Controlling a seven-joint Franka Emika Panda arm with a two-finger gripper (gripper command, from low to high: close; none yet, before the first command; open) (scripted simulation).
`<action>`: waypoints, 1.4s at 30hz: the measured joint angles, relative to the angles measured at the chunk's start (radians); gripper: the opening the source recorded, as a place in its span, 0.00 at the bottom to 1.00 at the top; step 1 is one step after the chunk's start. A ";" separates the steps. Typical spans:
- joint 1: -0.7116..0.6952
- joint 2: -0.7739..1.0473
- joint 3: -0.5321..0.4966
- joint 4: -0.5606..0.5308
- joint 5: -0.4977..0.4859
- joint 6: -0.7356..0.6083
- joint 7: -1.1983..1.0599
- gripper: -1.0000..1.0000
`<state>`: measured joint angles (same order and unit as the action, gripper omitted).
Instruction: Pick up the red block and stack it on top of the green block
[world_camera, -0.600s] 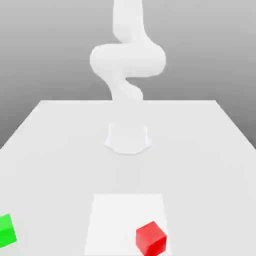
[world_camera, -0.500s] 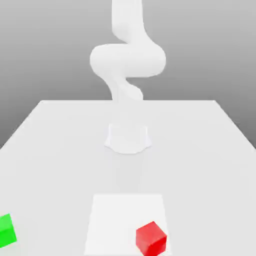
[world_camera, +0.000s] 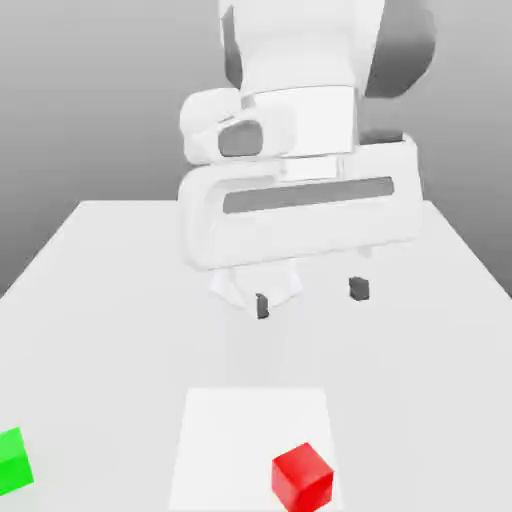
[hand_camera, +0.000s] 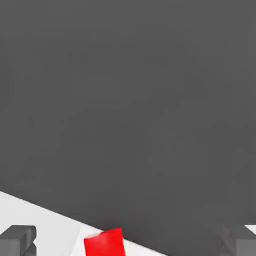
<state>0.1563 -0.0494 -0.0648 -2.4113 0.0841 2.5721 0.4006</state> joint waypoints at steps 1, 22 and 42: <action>0.004 0.036 0.002 -0.005 -0.002 0.013 -0.015 0.50; 0.007 0.352 0.015 -0.029 -0.047 0.171 -0.093 0.00; -0.362 0.467 -0.296 0.156 0.217 0.058 0.243 1.00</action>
